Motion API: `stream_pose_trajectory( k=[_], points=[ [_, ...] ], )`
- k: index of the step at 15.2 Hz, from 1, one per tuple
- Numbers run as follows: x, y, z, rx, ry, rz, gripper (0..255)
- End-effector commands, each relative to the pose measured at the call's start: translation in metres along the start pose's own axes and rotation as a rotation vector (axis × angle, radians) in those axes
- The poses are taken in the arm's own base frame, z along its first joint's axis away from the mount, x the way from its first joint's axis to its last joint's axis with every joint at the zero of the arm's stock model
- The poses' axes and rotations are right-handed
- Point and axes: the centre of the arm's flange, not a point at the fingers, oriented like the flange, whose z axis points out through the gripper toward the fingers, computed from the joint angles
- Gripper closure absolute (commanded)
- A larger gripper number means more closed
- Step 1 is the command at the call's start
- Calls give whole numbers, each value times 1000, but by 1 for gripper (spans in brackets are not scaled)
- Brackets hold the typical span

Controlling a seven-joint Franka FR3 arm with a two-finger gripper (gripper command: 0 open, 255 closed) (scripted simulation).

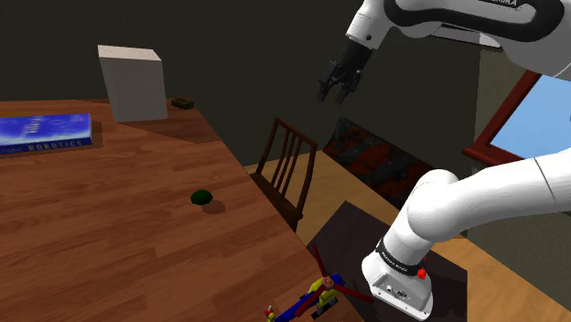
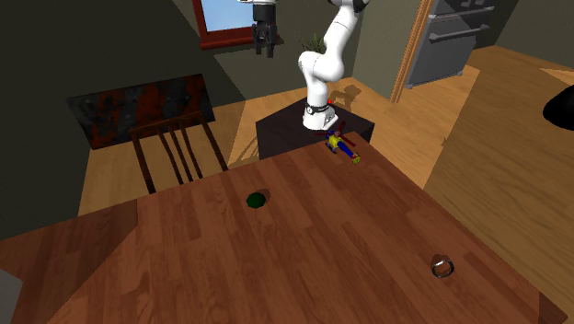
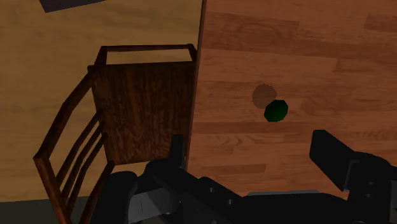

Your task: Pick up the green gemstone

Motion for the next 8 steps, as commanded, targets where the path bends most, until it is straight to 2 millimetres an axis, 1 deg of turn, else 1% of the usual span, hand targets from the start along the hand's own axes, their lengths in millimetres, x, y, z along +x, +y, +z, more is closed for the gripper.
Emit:
stream_pose_trajectory(
  k=[1,8],
  points=[
    [0,0,0,0,0,0,0],
    [43,-45,74,-27,-30,-26,0]
  ],
)
